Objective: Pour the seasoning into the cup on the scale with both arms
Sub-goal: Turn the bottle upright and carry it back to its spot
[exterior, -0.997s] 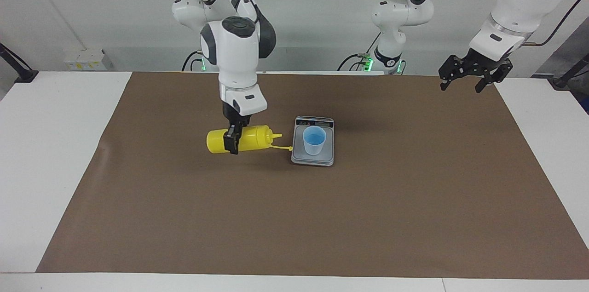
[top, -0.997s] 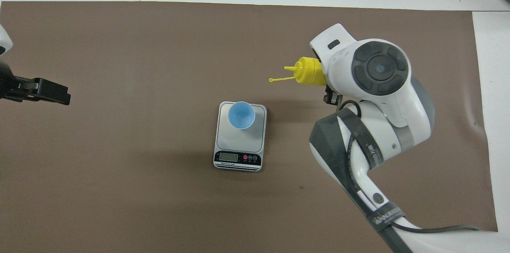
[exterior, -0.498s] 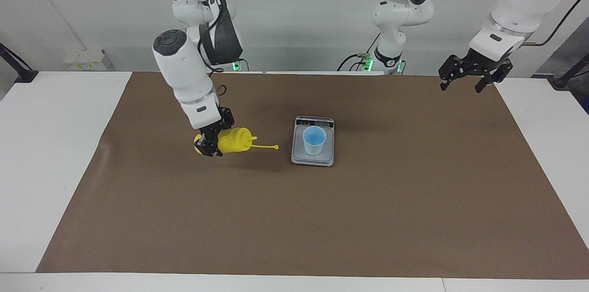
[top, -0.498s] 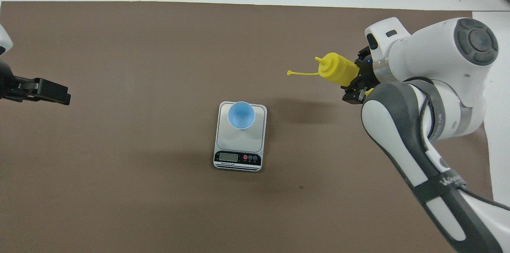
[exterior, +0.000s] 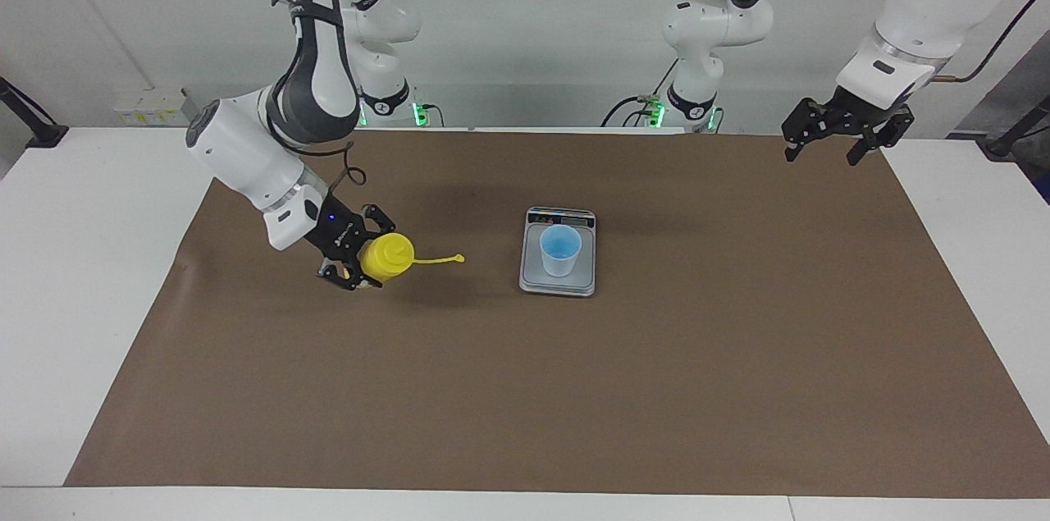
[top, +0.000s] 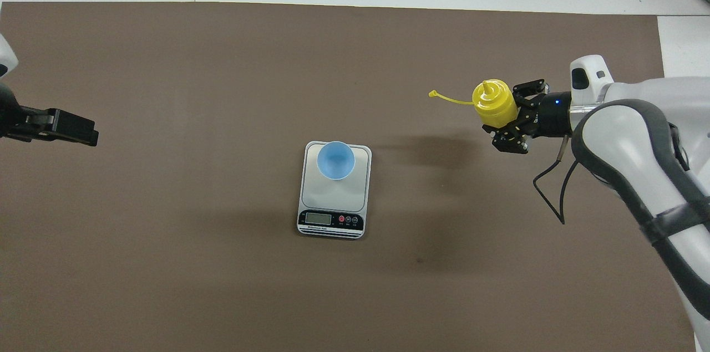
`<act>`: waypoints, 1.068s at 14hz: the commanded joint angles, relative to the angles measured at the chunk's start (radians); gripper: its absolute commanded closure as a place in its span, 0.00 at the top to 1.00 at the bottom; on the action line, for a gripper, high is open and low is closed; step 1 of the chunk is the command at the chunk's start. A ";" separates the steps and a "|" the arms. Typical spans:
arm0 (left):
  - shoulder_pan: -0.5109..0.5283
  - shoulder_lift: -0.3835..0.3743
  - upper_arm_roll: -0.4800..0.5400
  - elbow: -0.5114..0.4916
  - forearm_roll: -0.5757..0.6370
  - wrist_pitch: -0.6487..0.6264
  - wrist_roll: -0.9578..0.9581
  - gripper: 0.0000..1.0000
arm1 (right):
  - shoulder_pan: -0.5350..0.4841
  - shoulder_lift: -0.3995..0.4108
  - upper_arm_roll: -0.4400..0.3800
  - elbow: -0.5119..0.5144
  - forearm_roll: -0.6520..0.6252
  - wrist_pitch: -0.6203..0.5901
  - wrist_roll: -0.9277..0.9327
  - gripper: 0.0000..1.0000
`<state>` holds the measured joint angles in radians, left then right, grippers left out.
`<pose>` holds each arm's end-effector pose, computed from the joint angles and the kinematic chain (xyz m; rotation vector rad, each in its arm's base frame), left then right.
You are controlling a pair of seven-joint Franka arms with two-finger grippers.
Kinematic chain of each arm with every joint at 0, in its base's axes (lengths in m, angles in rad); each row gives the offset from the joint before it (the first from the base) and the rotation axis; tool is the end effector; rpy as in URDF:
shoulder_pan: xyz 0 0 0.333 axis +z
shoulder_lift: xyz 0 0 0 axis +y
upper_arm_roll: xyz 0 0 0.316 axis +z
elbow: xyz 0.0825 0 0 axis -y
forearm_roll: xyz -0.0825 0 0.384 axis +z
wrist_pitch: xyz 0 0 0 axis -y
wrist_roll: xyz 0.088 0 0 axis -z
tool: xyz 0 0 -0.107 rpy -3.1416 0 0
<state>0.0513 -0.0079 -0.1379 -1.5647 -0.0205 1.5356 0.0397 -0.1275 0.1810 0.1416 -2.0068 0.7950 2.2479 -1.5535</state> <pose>0.5463 -0.0500 0.6286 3.1162 -0.1978 -0.0339 0.5978 0.0260 0.3810 -2.2639 -1.3373 -0.6715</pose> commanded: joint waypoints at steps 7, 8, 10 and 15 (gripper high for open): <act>0.007 -0.015 -0.006 -0.026 0.013 0.020 0.013 1.00 | -0.101 -0.031 0.012 -0.207 0.418 0.033 -0.436 0.00; 0.007 -0.015 -0.006 -0.026 0.013 0.020 0.013 1.00 | -0.113 -0.022 0.012 -0.213 0.450 0.026 -0.466 0.00; 0.005 -0.015 -0.006 -0.026 0.013 0.020 0.013 1.00 | -0.124 0.000 0.012 -0.237 0.576 0.019 -0.574 0.00; 0.007 -0.020 -0.006 -0.035 0.013 0.024 0.013 1.00 | -0.141 -0.003 0.012 -0.248 0.632 0.012 -0.585 1.00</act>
<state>0.0513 -0.0078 -0.1381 -1.5666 -0.0205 1.5356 0.0398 -0.2362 0.1970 0.1412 -2.2493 1.3947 2.2773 -2.1221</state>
